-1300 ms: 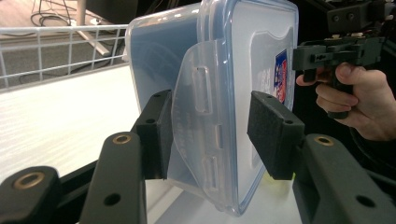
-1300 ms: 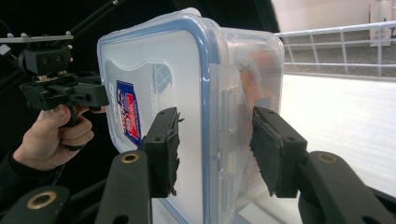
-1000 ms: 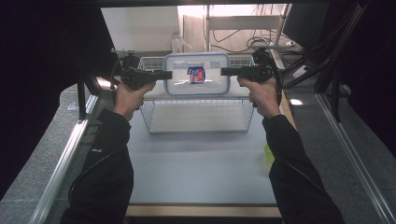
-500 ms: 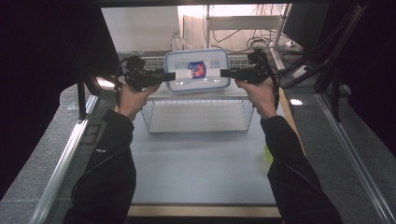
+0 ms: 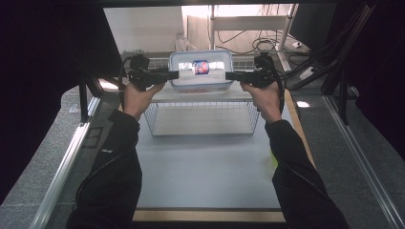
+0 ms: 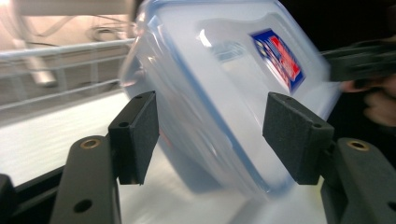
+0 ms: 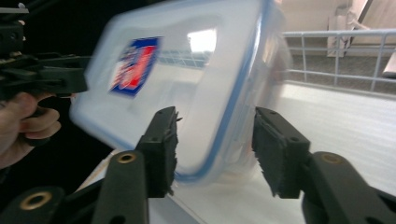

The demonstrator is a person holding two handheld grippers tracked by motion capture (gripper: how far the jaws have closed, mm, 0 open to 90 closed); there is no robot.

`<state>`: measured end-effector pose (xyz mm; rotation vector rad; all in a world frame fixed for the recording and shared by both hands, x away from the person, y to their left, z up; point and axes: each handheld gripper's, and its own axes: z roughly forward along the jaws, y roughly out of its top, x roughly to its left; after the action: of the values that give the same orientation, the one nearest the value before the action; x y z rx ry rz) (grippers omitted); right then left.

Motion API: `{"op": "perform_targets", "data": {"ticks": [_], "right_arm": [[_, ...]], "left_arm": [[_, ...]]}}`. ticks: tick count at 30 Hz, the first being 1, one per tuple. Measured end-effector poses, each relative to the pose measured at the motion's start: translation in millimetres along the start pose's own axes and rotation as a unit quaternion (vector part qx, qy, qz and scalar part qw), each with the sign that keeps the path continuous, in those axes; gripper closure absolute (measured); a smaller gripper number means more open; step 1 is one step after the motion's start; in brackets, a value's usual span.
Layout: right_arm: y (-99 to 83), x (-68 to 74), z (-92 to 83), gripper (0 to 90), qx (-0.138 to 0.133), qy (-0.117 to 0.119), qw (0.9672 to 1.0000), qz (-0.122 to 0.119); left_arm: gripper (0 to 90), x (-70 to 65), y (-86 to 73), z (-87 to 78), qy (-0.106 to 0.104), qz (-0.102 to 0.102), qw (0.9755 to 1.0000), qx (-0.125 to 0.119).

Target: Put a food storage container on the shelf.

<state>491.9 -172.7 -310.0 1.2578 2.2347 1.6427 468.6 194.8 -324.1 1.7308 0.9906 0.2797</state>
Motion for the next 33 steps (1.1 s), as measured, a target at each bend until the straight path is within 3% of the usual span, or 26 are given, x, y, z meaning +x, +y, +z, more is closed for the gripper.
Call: {"op": "perform_targets", "data": {"ticks": [1, 5, 9, 12, 13, 14, 17, 20, 24, 27, 32, 33], "right_arm": [[-0.1, -0.1, -0.8, 54.7, -0.005, 0.006, 1.0000, 0.002], [0.7, 3.6, -3.6, 58.5, -0.009, -0.007, 0.9998, -0.019], [-0.7, 8.3, -7.4, 62.9, -0.016, -0.021, 0.9990, -0.036], [-4.5, 16.0, -16.0, 75.1, -0.018, -0.028, 0.9979, -0.055], [-4.5, 16.0, -16.0, 75.1, -0.018, -0.028, 0.9979, -0.055], [-11.1, 23.9, -21.2, 82.6, -0.014, -0.045, 0.9953, -0.084], [-21.8, 28.9, -20.4, 86.3, 0.000, -0.034, 0.9949, -0.095], [-28.3, 29.4, -14.5, 86.5, 0.010, -0.028, 0.9949, -0.097], [-30.9, 26.7, -1.5, 87.7, 0.011, -0.039, 0.9952, -0.089], [-29.1, 24.5, 0.9, 88.9, 0.003, -0.060, 0.9938, -0.093], [-28.0, 19.2, 3.6, 89.6, -0.003, -0.071, 0.9936, -0.088], [-28.6, 17.4, 5.3, 89.6, 0.001, -0.069, 0.9939, -0.086]], "left_arm": [[31.9, -1.4, 0.3, 0.4, 0.015, -0.004, 0.9998, -0.013], [40.6, -3.5, 2.3, -1.5, 0.029, 0.013, 0.9994, -0.011], [43.4, -6.5, -3.2, -9.4, 0.019, 0.024, 0.9992, -0.025], [48.6, -8.3, -8.5, -14.4, 0.014, 0.026, 0.9993, -0.025], [48.6, -9.2, -12.1, -16.9, 0.017, 0.033, 0.9990, -0.025], [55.1, -11.0, -20.3, -20.7, 0.013, 0.035, 0.9989, -0.027], [62.0, -13.0, -31.1, -20.4, 0.012, 0.043, 0.9988, -0.019], [65.7, -13.0, -35.1, -15.9, 0.014, 0.045, 0.9989, -0.008], [72.4, -13.1, -34.8, -7.2, 0.028, 0.046, 0.9985, 0.007], [72.9, -13.5, -32.8, -3.4, 0.033, 0.041, 0.9986, 0.006], [72.8, -17.1, -31.6, 5.5, 0.049, 0.042, 0.9979, 0.012], [72.0, -16.2, -31.2, 7.6, 0.043, 0.040, 0.9982, 0.010]]}}
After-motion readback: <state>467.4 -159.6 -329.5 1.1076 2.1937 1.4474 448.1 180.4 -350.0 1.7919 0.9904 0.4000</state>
